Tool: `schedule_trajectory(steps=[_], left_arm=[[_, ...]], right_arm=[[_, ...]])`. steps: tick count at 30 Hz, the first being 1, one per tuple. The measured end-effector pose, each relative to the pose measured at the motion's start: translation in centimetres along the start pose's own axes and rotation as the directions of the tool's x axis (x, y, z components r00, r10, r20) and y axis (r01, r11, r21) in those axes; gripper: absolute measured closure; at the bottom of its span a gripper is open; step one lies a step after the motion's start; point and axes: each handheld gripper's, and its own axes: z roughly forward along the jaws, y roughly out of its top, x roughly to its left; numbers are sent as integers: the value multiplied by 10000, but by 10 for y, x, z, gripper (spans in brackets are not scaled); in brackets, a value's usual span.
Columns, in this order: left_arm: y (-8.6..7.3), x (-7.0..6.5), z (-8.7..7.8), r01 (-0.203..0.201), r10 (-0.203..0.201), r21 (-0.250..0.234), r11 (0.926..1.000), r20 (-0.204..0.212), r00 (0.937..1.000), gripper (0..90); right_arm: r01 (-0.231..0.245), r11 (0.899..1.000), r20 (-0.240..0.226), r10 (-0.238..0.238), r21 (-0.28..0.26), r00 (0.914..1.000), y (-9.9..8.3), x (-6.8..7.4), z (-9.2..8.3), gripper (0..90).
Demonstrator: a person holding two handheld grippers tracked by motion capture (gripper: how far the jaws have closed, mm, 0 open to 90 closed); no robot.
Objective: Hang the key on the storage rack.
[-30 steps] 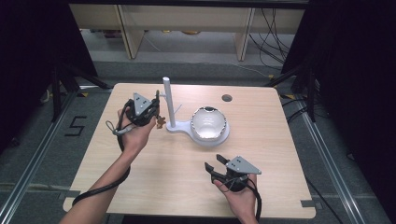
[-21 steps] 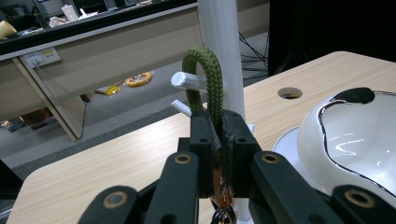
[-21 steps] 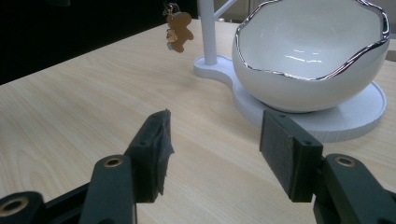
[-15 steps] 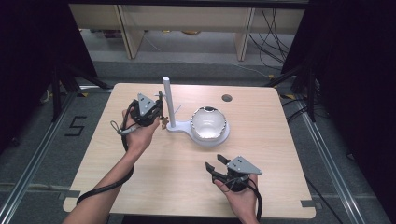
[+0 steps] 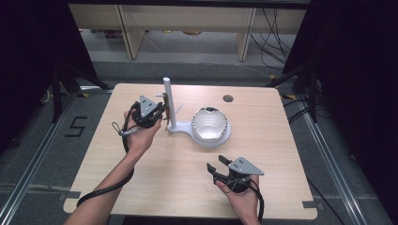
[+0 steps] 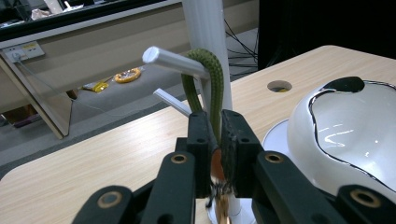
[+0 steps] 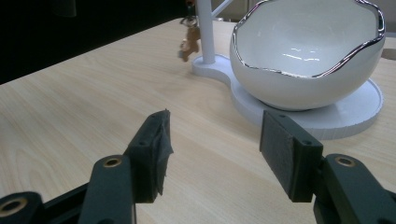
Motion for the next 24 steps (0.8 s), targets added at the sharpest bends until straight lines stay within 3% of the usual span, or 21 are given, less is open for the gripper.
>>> schedule_trajectory(steps=[3,4,7,14,17,18,24], left_arm=[[-2,1,-5,-68,69,-91,9999,47,10000,778],[-4,1,-7,-40,41,-121,9999,85,10000,768],[-8,2,-14,240,-235,-123,9996,404,9989,705],[-28,7,-36,607,-580,-414,9973,635,9963,562],[-37,10,-45,721,-693,-428,9965,640,9955,523],[-40,11,-48,754,-725,-419,9963,653,9952,509],[-58,16,-63,1036,-1012,-399,9938,589,9931,459]], right_arm=[[-155,9999,-73,155,-51,9999,0,0,1,441],[-8,10000,1,8,-19,10000,0,0,0,440],[-133,9999,-19,133,-41,9999,0,-1,-1,440],[-239,9996,-28,238,-137,9997,0,-3,-1,437],[76,9997,160,-72,-218,9998,0,-5,0,436],[-80,9998,78,82,-167,9999,0,-4,-1,436],[57,9999,155,-54,-156,9999,-1,-5,0,436]])
